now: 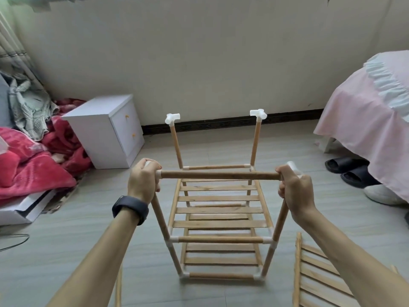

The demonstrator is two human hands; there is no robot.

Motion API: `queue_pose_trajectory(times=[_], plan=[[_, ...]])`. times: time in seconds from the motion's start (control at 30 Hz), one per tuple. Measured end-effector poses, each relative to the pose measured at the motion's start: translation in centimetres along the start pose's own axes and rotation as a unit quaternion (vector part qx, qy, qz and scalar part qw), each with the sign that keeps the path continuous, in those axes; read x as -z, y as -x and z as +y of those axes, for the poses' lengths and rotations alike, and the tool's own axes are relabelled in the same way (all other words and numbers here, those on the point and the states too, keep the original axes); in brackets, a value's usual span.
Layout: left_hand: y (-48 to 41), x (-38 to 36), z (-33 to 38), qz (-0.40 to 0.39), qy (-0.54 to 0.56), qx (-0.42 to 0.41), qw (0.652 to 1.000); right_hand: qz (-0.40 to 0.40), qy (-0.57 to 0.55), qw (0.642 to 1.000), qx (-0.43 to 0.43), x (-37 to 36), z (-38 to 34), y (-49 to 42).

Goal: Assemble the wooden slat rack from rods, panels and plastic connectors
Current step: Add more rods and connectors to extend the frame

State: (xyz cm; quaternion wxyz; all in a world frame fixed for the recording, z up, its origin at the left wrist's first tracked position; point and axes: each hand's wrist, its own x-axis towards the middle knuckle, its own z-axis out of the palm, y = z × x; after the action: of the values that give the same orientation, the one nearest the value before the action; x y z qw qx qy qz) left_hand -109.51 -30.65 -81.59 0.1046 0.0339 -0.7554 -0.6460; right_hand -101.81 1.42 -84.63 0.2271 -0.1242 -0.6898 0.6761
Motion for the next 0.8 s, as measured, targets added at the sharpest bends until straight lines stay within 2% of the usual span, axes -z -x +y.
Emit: queue_pose_trajectory(times=[0.07, 0.13, 0.23, 0.3, 0.4, 0.47, 0.5, 0.53, 0.6, 0.63, 0.67, 0.7, 0.8], plan=[[0.3, -0.2, 0.0, -0.018, 0.0, -0.008, 1.0, 0.007, 0.02, 1.0, 0.004, -0.2, 0.1, -1.1], [1.2, -0.8, 0.4, -0.04, 0.0, -0.01, 0.999, 0.047, 0.083, 0.995, 0.001, -1.1, -0.1, -3.3], [3.4, -2.8, 1.2, -0.082, -0.019, -0.01, 0.996, 0.099, 0.18, 0.974, -0.091, -3.7, -1.3, -6.9], [4.7, -3.8, 1.6, -0.139, -0.033, 0.002, 0.99, 0.064, 0.205, 0.967, -0.137, -5.8, -2.2, -7.2], [5.5, -4.0, 1.9, -0.272, -0.117, -0.002, 0.955, -0.04, 0.137, 0.988, -0.066, -8.1, -3.1, -3.9], [4.9, -3.5, 2.3, -0.305, -0.175, -0.051, 0.935, -0.117, 0.064, 0.991, -0.023, -8.7, -3.2, -0.1], [4.3, -3.1, 2.6, -0.289, -0.188, -0.096, 0.934, -0.147, 0.044, 0.988, -0.011, -8.8, -3.4, 1.8], [3.4, -2.4, 3.0, -0.236, -0.21, -0.156, 0.936, -0.176, 0.039, 0.984, 0.004, -8.8, -3.4, 3.5], [1.0, -0.6, 3.6, -0.049, -0.302, -0.248, 0.919, -0.223, 0.053, 0.973, 0.041, -8.8, -2.9, 5.7], [-0.3, 0.5, 3.7, 0.038, -0.341, -0.25, 0.905, -0.229, 0.063, 0.969, 0.067, -8.8, -2.6, 6.3], [-1.5, 1.6, 3.7, 0.098, -0.35, -0.22, 0.905, -0.223, 0.064, 0.968, 0.096, -8.7, -2.4, 6.6], [-2.6, 2.8, 3.6, 0.125, -0.331, -0.168, 0.92, -0.203, 0.058, 0.97, 0.123, -8.5, -2.0, 6.6], [-5.4, 4.8, 2.8, 0.096, -0.195, -0.011, 0.976, -0.133, 0.033, 0.979, 0.151, -7.1, -1.0, 6.0]])
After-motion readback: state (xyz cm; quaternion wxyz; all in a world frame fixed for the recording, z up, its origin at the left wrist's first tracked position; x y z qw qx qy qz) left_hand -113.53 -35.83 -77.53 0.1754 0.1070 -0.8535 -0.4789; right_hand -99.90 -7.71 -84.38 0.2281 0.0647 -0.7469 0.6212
